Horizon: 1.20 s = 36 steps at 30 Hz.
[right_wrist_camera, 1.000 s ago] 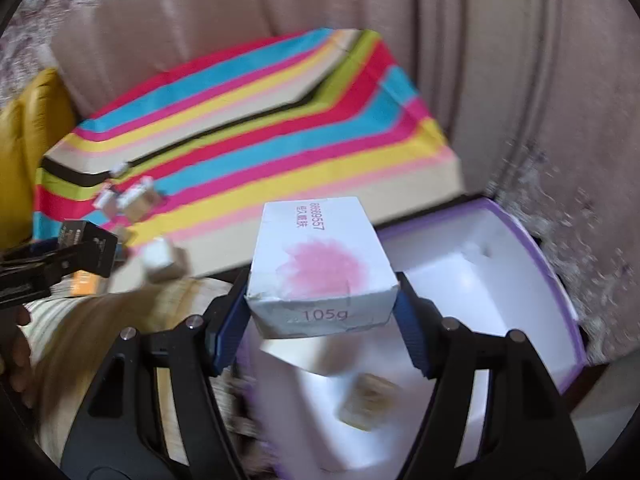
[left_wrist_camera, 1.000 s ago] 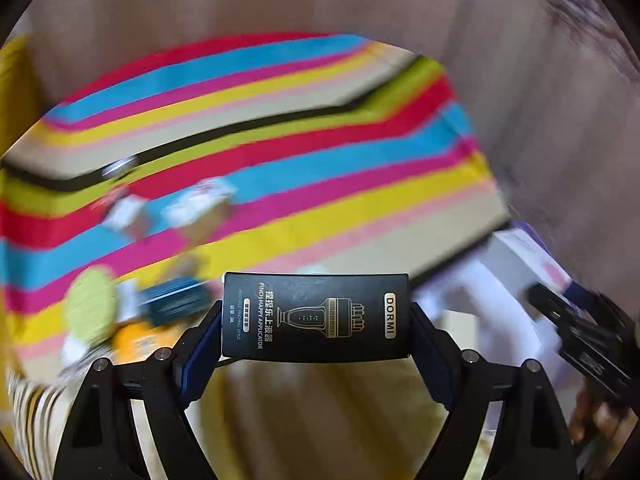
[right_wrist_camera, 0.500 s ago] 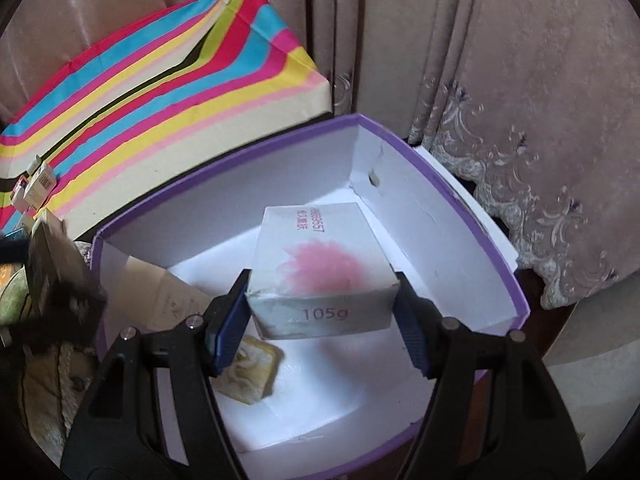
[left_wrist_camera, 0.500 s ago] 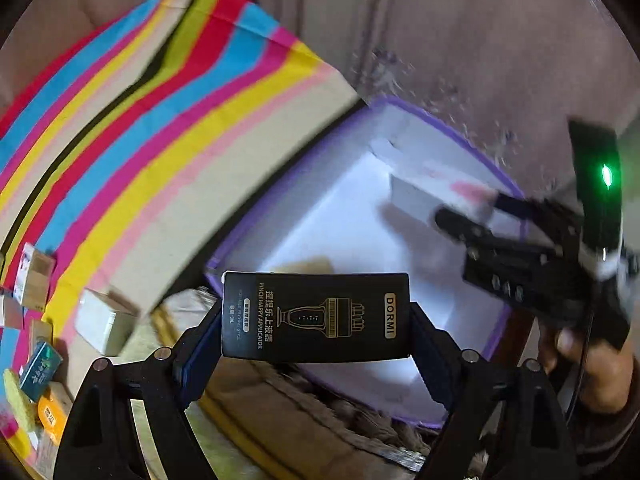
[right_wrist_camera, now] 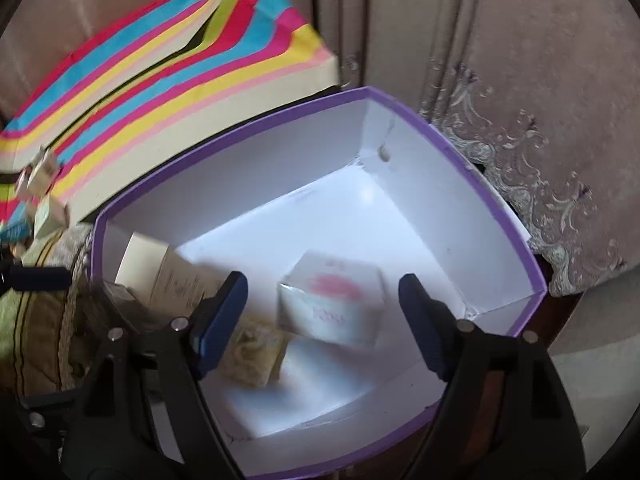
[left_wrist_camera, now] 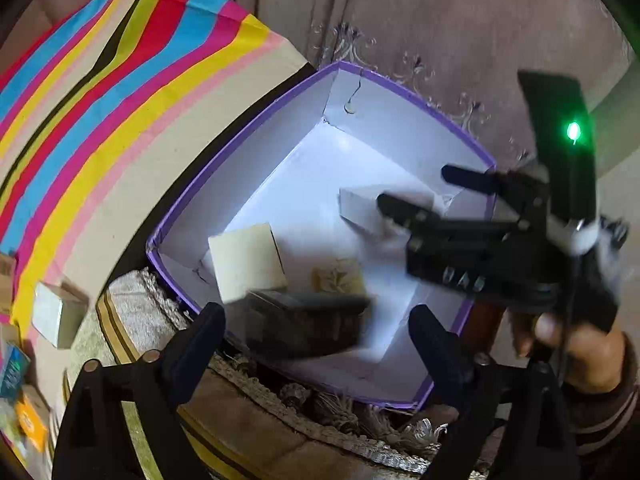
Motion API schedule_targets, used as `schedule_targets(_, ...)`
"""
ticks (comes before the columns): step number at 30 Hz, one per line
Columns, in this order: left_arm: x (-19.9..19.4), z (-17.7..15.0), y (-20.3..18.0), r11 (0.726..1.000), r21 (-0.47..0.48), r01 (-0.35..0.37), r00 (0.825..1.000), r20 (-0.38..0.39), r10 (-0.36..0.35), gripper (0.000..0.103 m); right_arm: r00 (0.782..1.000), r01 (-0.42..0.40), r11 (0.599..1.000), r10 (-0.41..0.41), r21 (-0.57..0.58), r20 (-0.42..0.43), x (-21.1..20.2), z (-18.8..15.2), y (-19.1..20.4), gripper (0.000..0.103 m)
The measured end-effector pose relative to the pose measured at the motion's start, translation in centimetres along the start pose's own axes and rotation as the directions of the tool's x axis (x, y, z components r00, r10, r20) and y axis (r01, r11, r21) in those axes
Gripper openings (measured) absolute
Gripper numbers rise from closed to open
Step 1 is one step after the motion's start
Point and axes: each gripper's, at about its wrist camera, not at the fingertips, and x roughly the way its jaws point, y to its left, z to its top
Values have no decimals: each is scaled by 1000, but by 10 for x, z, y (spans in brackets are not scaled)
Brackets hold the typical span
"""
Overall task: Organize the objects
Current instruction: 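Carry both boxes over the purple-rimmed box and open both grippers to drop them, then move both grippers back to the table toward the green sponge and small white box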
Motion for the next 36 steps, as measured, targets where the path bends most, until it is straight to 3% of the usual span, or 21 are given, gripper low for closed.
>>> schedule_targets(6,-27,-10,13,998,-66,12,997,78,-7,95,998,-59,998,59,-2,22,-11,-1,7,81)
schedule_targets(12,-58,-30,48,983,-182,-26,985,164,57,95,988,-148,988,150,-50,37,-26,4,38,81)
schedule_targets(16,-74,-47,74,966,-246,-75,974,191,125,95,977,-205,972,211,-119,42,-41,6,70,81)
schedule_targets(20,-88,-65,100,947,-313,-77,965,215,150,95,960,-270,948,278,-169,24,-48,6,99,82)
schedule_targets(24,-100,-87,128,914,-399,-68,959,227,170,95,947,-317,922,322,-221,-13,-49,2,126,82)
schedule_targets(27,-109,-105,148,886,-458,-72,954,228,196,95,948,-310,911,318,-273,-17,-52,2,143,82)
schedule_targets(32,-124,-138,186,824,-561,-77,943,228,243,95,926,-372,889,374,-269,-44,-53,7,159,85)
schedule_targets(36,-135,-165,212,776,-625,-86,934,220,281,95,927,-369,872,372,-320,-56,-52,7,181,85)
